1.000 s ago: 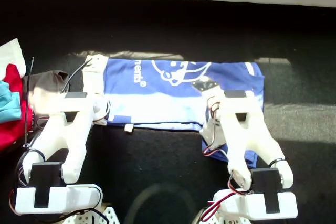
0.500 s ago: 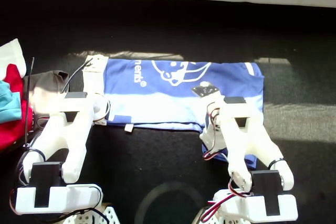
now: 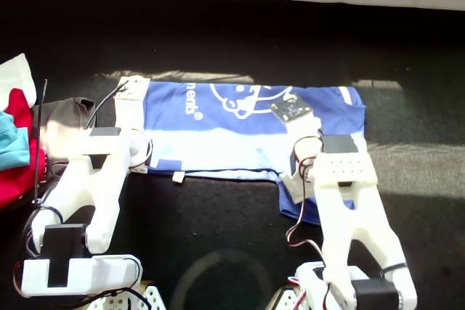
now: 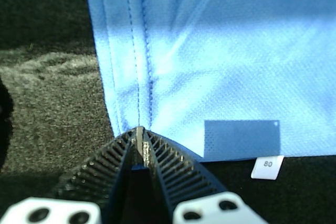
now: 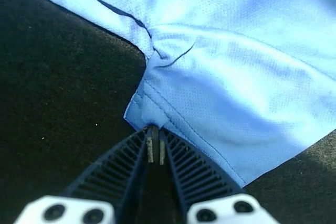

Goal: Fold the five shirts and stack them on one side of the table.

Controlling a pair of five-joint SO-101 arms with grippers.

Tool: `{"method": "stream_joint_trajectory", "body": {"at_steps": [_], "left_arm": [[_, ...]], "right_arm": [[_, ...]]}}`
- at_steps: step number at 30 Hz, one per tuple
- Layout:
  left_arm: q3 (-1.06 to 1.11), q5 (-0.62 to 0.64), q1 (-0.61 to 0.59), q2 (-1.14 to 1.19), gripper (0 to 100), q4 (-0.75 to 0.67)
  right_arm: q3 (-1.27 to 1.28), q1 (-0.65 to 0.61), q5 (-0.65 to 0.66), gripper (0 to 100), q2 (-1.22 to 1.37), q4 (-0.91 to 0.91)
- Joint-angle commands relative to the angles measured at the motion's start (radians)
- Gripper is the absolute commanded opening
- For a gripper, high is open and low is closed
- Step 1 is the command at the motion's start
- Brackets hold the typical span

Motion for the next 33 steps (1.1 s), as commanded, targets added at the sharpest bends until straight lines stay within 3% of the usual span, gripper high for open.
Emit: {"method": "stream_joint_trajectory", "body": {"at_steps": [1,8,14,21,28,33], "left_arm": [[-0.012,0.0,-0.001,0.01,1,-0.014],[-0.012,0.0,-0.001,0.01,1,-0.014],[-0.012,0.0,-0.001,0.01,1,-0.014],[-0.012,0.0,-0.001,0.01,1,-0.014],[-0.012,0.0,-0.001,0.01,1,-0.014],[-0.012,0.0,-0.001,0.01,1,-0.014]], "right_arm": [[0.024,-0.004,0.012,0.6,-0.067,0.045],[0.12,-0.007,0.123,0.6,-0.114,0.054],[0.128,-0.007,0.138,2.1,-0.111,0.025],[0.127,-0.008,0.141,24.6,-0.122,0.033],[0.228,-0.005,0.342,24.8,-0.113,0.012],[0.349,-0.002,0.381,24.8,-0.113,-0.145]]}}
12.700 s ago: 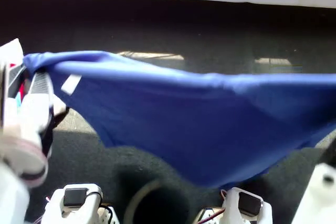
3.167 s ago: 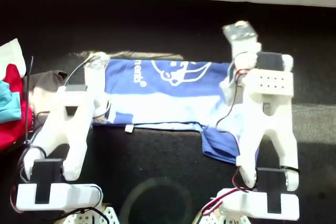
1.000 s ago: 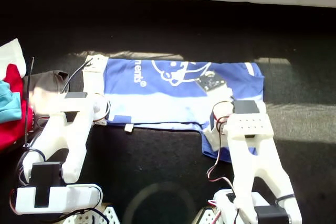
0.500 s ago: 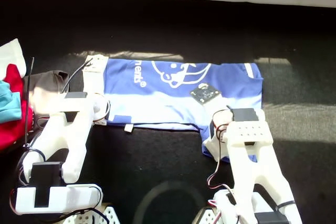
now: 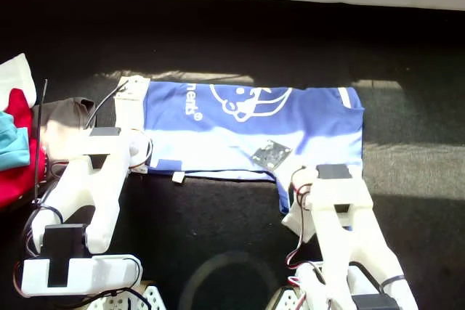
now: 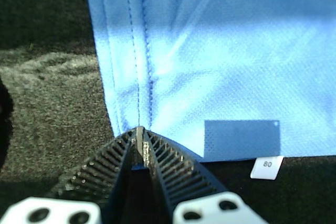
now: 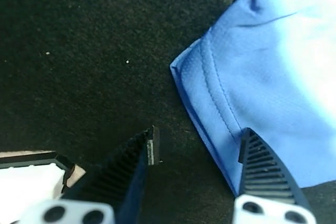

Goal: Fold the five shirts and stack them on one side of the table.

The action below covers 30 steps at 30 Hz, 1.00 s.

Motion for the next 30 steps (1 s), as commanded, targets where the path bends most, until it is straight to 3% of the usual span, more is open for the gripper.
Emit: {"method": "stream_joint_trajectory", "body": {"at_steps": [1,7,15,20,26,30], "left_arm": [[-0.012,0.0,-0.001,0.01,1,-0.014],[-0.012,0.0,-0.001,0.01,1,-0.014],[-0.012,0.0,-0.001,0.01,1,-0.014],[-0.012,0.0,-0.001,0.01,1,-0.014],[-0.012,0.0,-0.001,0.01,1,-0.014],[-0.012,0.0,-0.001,0.01,1,-0.014]], "right_arm": [[0.053,-0.001,0.02,24.8,-0.018,-0.111],[0.101,0.001,0.025,20.2,-0.016,-0.217],[0.111,0.001,0.038,18.0,-0.015,-0.223],[0.104,0.031,0.08,0.2,0.005,-0.219],[-0.008,0.156,0.083,0.7,0.042,-0.208],[-0.153,0.174,0.084,0.7,0.05,-0.128]]}}
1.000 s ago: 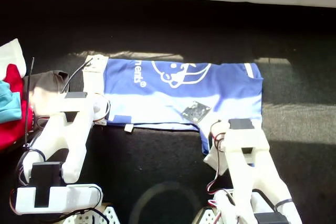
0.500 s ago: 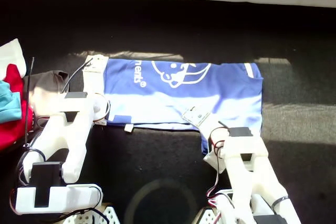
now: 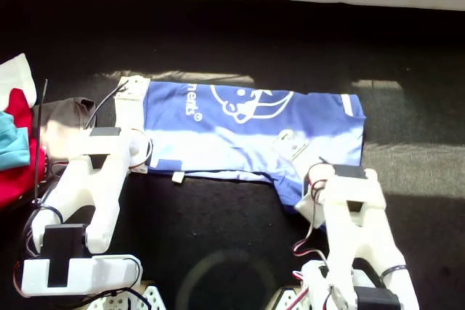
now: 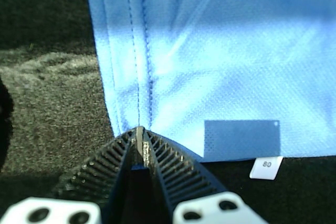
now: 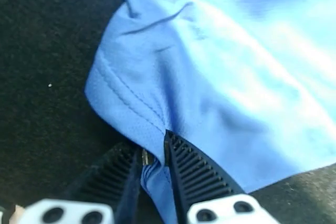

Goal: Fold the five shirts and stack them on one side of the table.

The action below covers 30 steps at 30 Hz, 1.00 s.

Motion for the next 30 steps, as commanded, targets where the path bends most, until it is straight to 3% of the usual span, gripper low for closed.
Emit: {"method": "stream_joint_trajectory", "body": {"at_steps": [1,8,22,27,30], "left_arm": [[-0.012,0.0,-0.001,0.01,1,-0.014],[-0.012,0.0,-0.001,0.012,1,-0.014],[-0.012,0.0,-0.001,0.012,1,-0.014],[-0.012,0.0,-0.001,0.012,1,-0.014],[-0.012,0.0,0.001,0.012,1,-0.014]], "right_arm": [[-0.153,0.021,0.012,0.7,0.002,0.061],[-0.367,0.021,0.012,0.7,0.045,0.073],[-0.796,0.036,0.002,2.8,0.598,0.077],[-0.92,0.076,-0.187,18.7,0.694,0.07],[-1.001,0.093,-0.331,20.1,0.728,0.064]]}}
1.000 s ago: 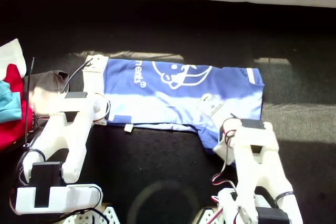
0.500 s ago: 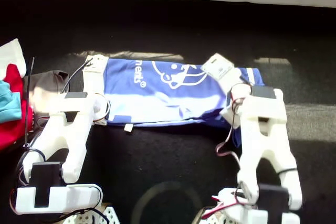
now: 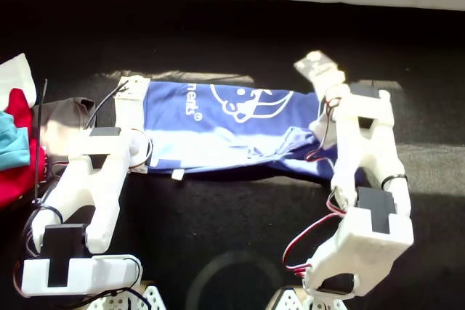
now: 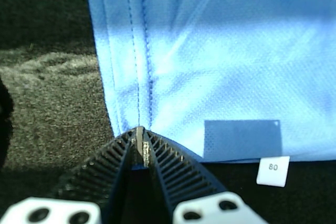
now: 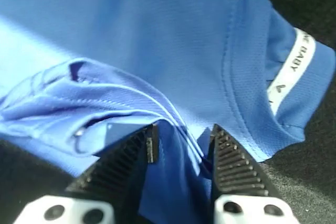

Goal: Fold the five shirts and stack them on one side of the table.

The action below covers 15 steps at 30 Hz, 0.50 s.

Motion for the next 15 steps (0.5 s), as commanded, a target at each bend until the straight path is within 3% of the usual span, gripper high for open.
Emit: {"method": "stream_joint_trajectory", "body": {"at_steps": [1,5,10,15], "left_arm": [[-0.012,0.0,0.001,0.012,1,-0.014],[-0.012,0.0,0.001,0.012,1,-0.014],[-0.012,0.0,0.001,0.012,1,-0.014],[-0.012,0.0,0.001,0.012,1,-0.014]], "right_arm": [[-0.116,0.022,-0.169,20.1,0.015,-0.001],[-0.18,0.028,-0.264,20.1,0.01,0.03],[-0.252,0.041,-0.342,19.0,-0.104,0.26],[-0.255,0.041,-0.373,0.3,-0.309,0.426]]}}
